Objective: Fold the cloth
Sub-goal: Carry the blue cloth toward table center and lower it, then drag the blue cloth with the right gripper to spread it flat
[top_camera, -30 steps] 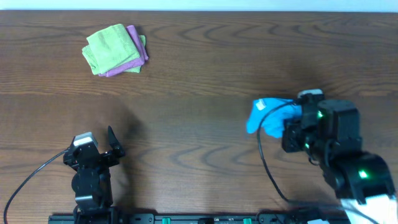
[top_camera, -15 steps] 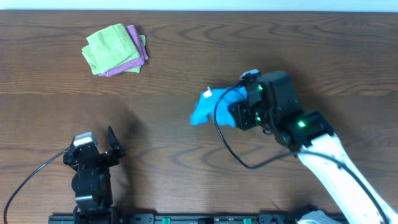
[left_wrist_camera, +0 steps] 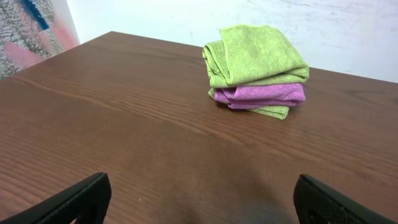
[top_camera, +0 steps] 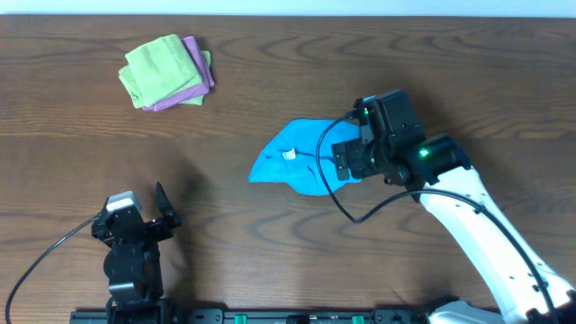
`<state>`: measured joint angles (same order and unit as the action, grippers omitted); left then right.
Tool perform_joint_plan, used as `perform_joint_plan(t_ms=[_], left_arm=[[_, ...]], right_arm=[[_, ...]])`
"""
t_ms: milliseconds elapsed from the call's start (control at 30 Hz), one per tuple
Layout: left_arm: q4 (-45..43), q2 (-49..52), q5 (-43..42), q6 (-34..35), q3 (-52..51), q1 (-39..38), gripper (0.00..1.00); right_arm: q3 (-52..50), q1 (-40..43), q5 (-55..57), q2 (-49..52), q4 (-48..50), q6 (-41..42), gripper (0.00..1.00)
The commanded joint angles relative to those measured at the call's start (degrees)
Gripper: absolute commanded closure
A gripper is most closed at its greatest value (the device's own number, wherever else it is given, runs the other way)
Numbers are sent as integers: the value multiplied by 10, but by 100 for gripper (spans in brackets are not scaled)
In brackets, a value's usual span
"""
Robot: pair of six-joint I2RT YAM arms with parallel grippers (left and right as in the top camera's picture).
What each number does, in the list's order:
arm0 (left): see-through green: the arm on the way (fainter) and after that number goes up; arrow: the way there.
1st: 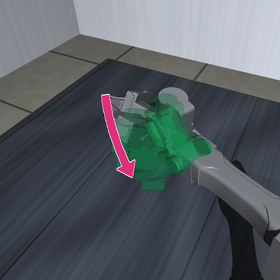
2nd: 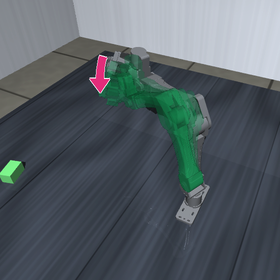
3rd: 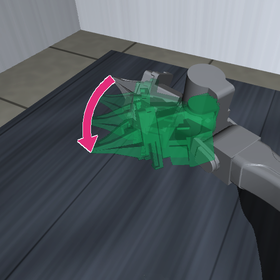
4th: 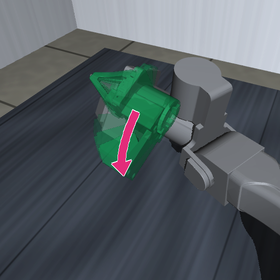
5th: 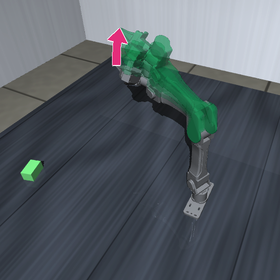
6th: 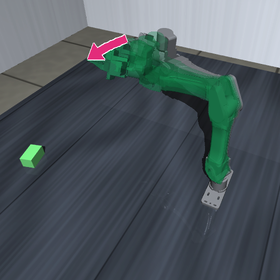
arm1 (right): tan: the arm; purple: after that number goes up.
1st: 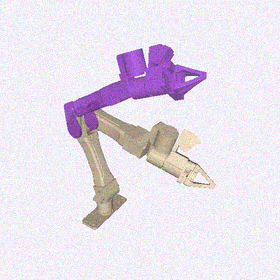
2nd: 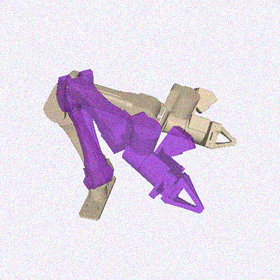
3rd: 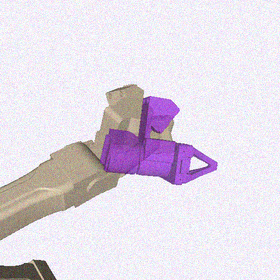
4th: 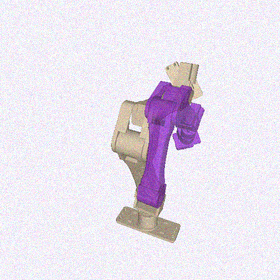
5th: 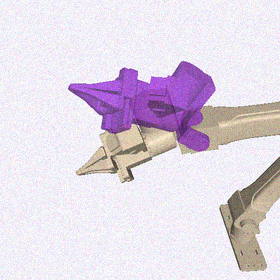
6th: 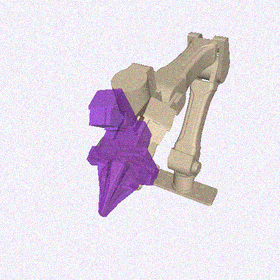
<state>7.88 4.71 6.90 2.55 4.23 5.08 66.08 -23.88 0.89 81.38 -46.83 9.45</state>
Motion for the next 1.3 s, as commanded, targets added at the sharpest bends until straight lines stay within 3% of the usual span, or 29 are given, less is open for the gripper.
perform_joint_plan(t_ms=[0,167,733,833,1267], left_arm=[[8,-4,10,-11,-17,-2,5],[9,-4,10,-11,-17,-2,5],[8,-4,10,-11,-17,-2,5],[8,-4,10,-11,-17,-2,5],[8,-4,10,-11,-17,-2,5]], right_arm=[[8,4,19,26,5,-3,1],[8,9,13,90,38,-3,7],[9,14,-59,183,147,-18,10],[9,15,-111,192,149,-18,17],[9,-22,-174,193,114,-50,17]])
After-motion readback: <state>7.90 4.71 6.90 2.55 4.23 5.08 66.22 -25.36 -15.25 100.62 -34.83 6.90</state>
